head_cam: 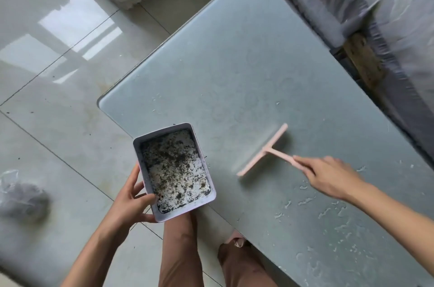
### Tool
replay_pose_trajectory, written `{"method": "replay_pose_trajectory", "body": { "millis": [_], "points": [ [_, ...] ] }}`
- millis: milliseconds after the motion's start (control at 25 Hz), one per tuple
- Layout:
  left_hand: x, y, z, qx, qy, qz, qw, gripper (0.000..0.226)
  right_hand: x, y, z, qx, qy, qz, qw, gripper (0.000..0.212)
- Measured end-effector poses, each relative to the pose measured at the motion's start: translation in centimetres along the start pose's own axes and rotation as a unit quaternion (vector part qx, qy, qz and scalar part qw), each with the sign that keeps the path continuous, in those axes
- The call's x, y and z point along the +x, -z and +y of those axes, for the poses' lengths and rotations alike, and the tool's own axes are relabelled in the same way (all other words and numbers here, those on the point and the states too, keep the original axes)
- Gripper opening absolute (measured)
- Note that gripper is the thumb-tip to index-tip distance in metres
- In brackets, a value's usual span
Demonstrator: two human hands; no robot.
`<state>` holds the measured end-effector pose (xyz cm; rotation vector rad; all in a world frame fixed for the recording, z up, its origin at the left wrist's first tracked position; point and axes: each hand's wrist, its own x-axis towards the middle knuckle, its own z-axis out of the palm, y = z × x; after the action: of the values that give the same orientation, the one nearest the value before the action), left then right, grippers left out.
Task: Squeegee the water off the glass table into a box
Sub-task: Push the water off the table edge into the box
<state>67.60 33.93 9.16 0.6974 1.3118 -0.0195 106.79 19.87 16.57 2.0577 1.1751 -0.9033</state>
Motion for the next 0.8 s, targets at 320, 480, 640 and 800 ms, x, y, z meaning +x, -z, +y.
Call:
{"method": "replay_pose_trajectory", "body": {
  "millis": [320,480,640,800],
  "points": [
    [0.6,-6.1,0.9,0.067,0.001,-0.036,0.997,0.093,9.9,3.6,1.5,0.181,0.000,0.095,0.979,0.032],
    [0.2,-10.0,0.3,0.090,0.007,-0.044,0.995,0.091,0.6,-7.5,4.7,0.219,-0.027,0.067,0.973,0.042],
    [-0.5,-14.5,-0.5,0.113,0.004,-0.051,0.992,0.081,-5.8,-11.6,9.0,0.155,-0.030,0.022,0.987,0.040],
    [-0.4,-18.2,-1.8,0.148,-0.009,-0.061,0.987,0.080,-0.1,-9.4,16.6,0.206,-0.051,0.121,0.970,0.037]
  ]
}}
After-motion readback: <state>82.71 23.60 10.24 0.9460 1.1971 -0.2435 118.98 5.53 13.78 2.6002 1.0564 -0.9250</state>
